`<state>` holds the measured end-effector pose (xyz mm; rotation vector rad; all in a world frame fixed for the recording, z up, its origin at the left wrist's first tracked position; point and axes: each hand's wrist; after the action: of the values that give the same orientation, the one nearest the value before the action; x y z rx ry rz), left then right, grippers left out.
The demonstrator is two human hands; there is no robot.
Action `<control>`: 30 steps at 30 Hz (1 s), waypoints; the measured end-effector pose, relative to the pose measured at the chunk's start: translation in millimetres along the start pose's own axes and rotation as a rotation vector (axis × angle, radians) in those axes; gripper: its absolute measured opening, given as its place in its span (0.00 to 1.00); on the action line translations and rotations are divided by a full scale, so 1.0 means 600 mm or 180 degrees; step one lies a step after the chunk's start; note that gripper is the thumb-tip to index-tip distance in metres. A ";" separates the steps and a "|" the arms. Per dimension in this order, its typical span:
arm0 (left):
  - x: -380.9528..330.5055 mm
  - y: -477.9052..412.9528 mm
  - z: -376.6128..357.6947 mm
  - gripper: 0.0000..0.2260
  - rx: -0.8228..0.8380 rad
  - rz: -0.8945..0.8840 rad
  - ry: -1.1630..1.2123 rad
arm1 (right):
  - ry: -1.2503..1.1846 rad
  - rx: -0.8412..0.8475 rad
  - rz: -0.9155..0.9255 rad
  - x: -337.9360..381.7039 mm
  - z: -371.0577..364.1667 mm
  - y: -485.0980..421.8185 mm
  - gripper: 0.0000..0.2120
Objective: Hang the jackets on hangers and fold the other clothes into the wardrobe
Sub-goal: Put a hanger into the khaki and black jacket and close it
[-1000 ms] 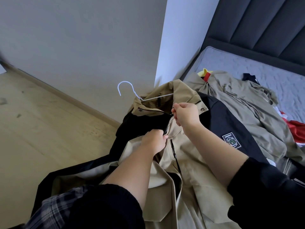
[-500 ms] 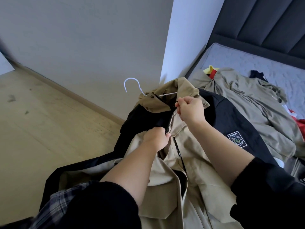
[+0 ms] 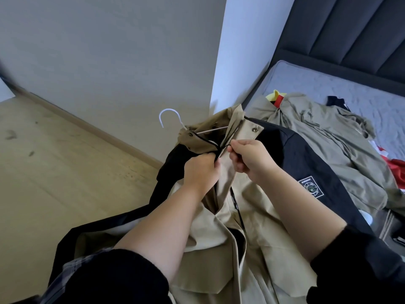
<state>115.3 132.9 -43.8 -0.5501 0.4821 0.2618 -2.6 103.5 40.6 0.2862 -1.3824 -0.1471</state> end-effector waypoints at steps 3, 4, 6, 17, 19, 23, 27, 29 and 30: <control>0.002 -0.001 0.005 0.13 0.0118 -0.0206 -0.0169 | -0.0263 -0.0143 -0.0119 -0.002 -0.005 -0.001 0.17; 0.002 -0.002 0.006 0.13 0.0151 -0.0220 -0.0169 | -0.0301 -0.0180 -0.0118 -0.001 -0.009 0.000 0.17; 0.000 -0.001 0.010 0.13 0.0200 -0.0289 -0.0199 | -0.0308 -0.0238 -0.0088 0.007 -0.015 0.001 0.17; 0.025 0.020 0.024 0.13 0.0576 -0.0362 -0.0649 | -0.0038 -0.0513 0.0851 0.076 -0.029 0.012 0.17; 0.029 0.016 0.027 0.13 0.0628 -0.0331 -0.0691 | -0.0035 -0.0478 0.0861 0.078 -0.032 0.011 0.17; 0.033 0.021 0.030 0.12 0.0683 -0.0281 -0.0686 | -0.0009 -0.0395 0.0911 0.061 -0.038 0.018 0.18; 0.035 0.028 0.031 0.15 0.0783 -0.0269 -0.0693 | 0.0154 -0.0190 0.1166 0.057 -0.032 0.014 0.18; 0.039 0.029 0.033 0.17 0.0879 -0.0244 -0.0654 | 0.0352 -0.0431 0.1449 0.058 -0.022 -0.001 0.18; 0.042 0.029 0.035 0.19 0.0926 -0.0221 -0.0623 | 0.0472 -0.0732 0.1636 0.059 -0.015 -0.015 0.18</control>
<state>138.1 161.9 -48.4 -0.2534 0.3031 0.1730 13.1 86.4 70.0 -0.2483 -1.2376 0.1395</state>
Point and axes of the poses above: each hand's wrist, its own y-axis away from the middle knuckle, its own z-axis out of the back of the hand, x = y × z, and after that the axes turned 13 degrees about -x, right-handed
